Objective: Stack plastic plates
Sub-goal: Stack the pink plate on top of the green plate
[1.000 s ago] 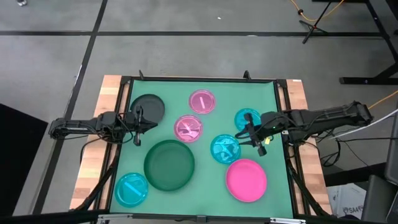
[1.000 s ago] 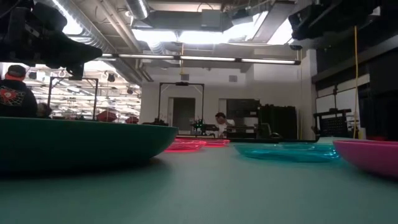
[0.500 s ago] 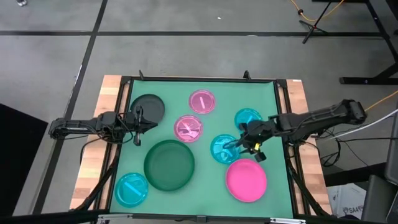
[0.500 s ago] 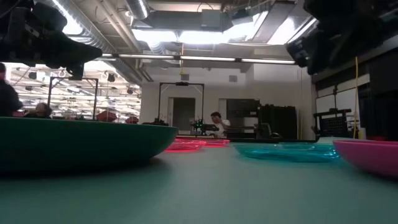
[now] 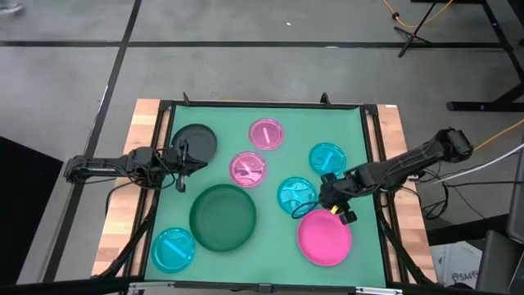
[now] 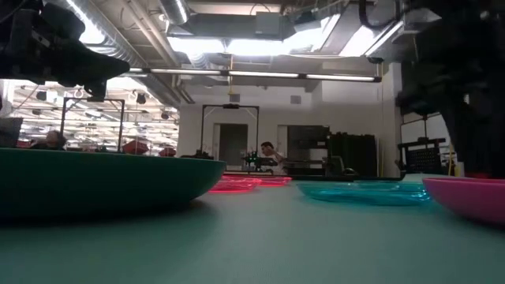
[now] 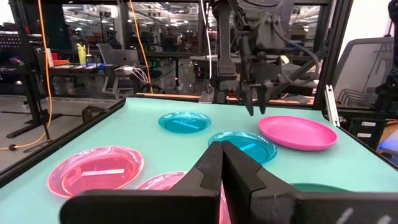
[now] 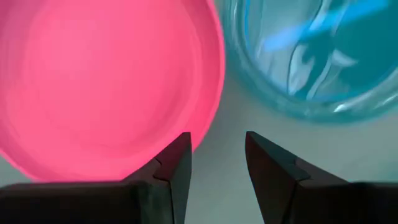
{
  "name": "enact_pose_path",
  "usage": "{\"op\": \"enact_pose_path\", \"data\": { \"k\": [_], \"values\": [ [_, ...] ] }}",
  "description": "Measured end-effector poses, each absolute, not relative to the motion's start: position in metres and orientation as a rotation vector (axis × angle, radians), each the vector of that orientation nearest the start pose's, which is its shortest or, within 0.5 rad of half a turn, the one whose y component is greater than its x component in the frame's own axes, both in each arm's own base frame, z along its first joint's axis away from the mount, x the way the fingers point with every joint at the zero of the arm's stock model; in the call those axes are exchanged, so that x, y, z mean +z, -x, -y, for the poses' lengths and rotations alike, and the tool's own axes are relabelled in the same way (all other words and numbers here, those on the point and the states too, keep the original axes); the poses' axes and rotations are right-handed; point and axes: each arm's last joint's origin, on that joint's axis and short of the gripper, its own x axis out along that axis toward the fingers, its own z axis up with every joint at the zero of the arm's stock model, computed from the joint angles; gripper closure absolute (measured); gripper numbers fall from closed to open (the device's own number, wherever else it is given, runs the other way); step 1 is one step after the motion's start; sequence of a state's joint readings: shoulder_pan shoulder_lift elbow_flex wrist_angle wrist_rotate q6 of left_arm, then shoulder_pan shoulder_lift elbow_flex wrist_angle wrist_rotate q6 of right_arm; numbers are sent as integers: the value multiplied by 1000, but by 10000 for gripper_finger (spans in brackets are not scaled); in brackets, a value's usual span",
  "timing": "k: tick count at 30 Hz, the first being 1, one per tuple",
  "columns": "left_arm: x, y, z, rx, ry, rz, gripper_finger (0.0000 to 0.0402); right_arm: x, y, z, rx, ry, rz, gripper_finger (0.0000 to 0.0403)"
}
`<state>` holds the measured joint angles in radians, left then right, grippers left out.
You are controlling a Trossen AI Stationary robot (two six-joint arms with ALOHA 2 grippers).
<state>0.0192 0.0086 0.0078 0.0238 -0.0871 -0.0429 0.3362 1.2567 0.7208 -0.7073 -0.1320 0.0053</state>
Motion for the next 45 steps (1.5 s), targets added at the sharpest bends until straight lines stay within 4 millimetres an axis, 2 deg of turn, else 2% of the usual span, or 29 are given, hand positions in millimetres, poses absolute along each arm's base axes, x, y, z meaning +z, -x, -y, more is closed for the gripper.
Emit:
{"op": "enact_pose_path", "data": {
  "k": [9, 20, 38, 45],
  "values": [
    [168, -98, -4, 105, 44, 25, 401, 179, -199, -74, 359, 56, -1338, 260],
    [168, -98, -4, 106, 44, 25, 401, 179, -200, -74, 271, -53, -1358, 260],
    [168, -98, -4, 106, 44, 25, 401, 179, -205, -74, 240, -35, -1303, 260],
    [168, -98, -4, 105, 44, 25, 401, 162, -216, -79, 271, -52, -1340, 260]
  ]
}}
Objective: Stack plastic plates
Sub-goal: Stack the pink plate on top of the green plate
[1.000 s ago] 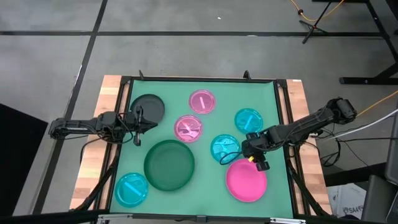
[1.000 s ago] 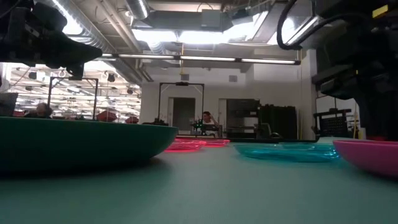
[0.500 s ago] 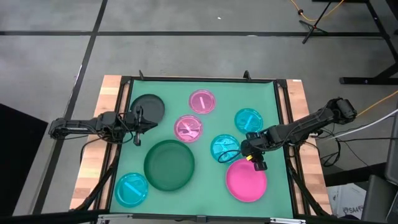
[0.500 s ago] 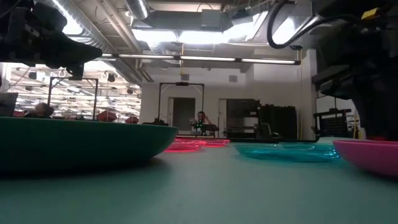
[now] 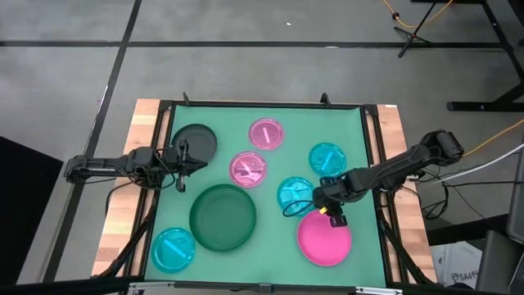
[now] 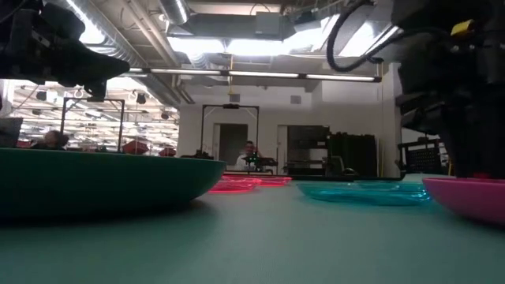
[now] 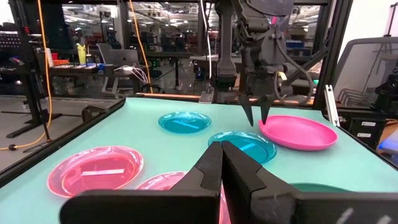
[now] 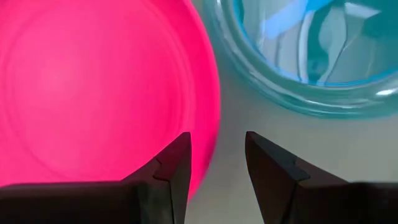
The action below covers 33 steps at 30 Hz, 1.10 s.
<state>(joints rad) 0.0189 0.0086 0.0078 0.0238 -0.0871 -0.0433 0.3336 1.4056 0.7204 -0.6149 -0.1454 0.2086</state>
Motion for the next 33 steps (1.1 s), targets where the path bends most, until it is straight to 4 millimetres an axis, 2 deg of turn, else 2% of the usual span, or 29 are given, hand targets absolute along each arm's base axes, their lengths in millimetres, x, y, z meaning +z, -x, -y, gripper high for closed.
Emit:
{"op": "enact_pose_path", "data": {
  "k": [8, 24, 27, 33],
  "values": [
    [168, -98, -4, 105, 44, 25, 401, 141, -222, -82, 266, -46, -1431, 260],
    [168, -98, -4, 105, 43, 25, 401, 139, -223, -82, 278, -57, -1439, 261],
    [168, -98, -4, 105, 43, 25, 401, 139, -223, -82, 278, -57, -1439, 274],
    [168, -98, -4, 106, 43, 25, 401, 139, -223, -83, 288, -66, -1441, 327]
  ]
}}
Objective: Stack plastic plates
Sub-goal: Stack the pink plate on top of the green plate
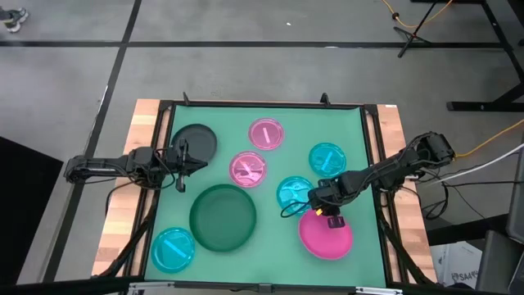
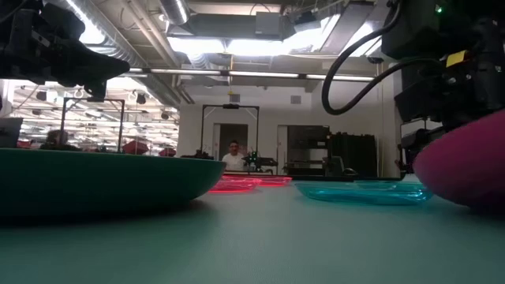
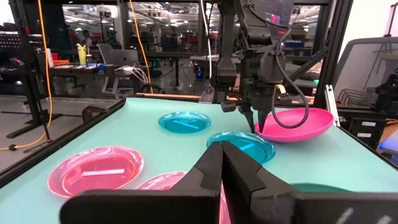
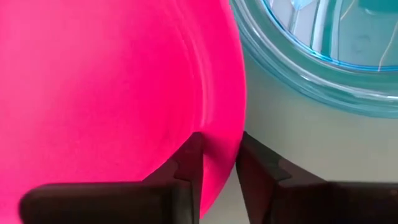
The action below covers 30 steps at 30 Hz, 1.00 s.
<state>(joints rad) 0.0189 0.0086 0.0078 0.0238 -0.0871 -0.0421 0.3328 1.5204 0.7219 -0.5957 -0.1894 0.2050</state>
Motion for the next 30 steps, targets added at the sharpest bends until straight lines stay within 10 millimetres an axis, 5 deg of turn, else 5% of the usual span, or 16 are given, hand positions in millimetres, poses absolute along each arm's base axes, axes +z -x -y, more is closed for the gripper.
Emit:
{"op": "enact_pose_path", "data": {
  "k": [23, 30],
  "values": [
    [168, -98, -4, 105, 42, 25, 401, 139, -223, -83, 292, -69, -1443, 348],
    [168, -98, -4, 105, 42, 25, 401, 139, -222, -84, 331, -96, -1452, 395]
  ]
}}
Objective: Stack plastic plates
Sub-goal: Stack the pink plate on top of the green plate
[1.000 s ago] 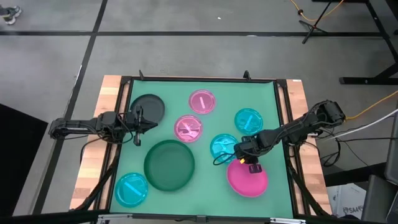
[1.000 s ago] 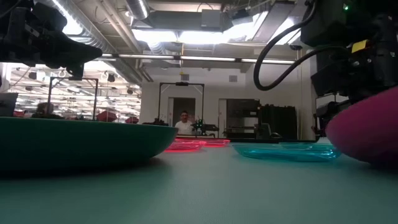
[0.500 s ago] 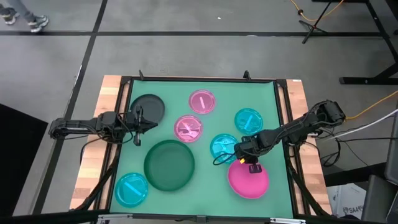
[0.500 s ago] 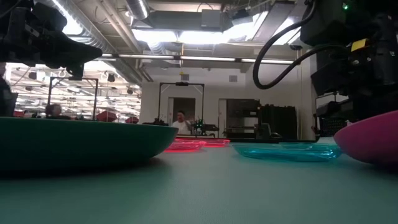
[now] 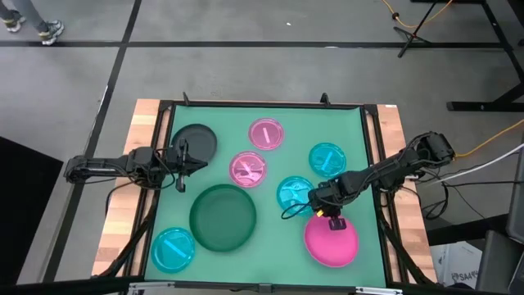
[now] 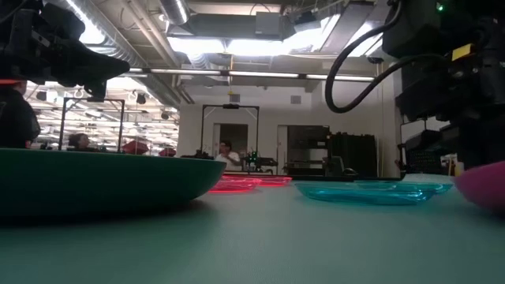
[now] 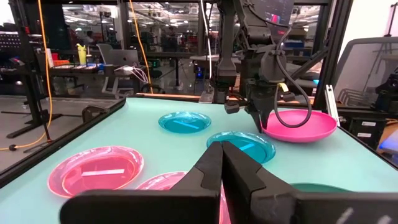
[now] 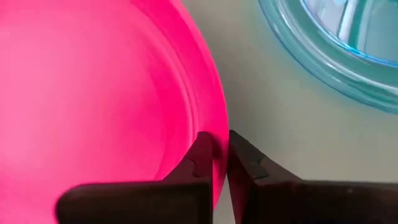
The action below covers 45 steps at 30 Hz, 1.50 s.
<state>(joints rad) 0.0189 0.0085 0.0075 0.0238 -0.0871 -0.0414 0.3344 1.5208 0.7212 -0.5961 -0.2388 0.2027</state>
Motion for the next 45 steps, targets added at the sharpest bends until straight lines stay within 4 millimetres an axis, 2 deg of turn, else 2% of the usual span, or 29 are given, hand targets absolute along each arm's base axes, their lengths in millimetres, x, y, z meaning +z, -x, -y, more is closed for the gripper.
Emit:
{"op": "enact_pose_path", "data": {
  "k": [8, 12, 33, 39, 45],
  "values": [
    [168, -98, -4, 105, 42, 26, 401, 139, -222, -85, 345, -109, -1452, 397],
    [168, -98, -4, 105, 42, 26, 401, 146, -228, -87, 355, -106, -1436, 398],
    [168, -98, -4, 106, 42, 25, 401, 235, -291, -105, 489, 65, -971, 402],
    [168, -98, -4, 106, 42, 25, 401, 245, -310, -99, 462, 71, -769, 403],
    [168, -98, -4, 105, 42, 25, 401, 241, -337, -84, 418, 73, -610, 403]
  ]
}}
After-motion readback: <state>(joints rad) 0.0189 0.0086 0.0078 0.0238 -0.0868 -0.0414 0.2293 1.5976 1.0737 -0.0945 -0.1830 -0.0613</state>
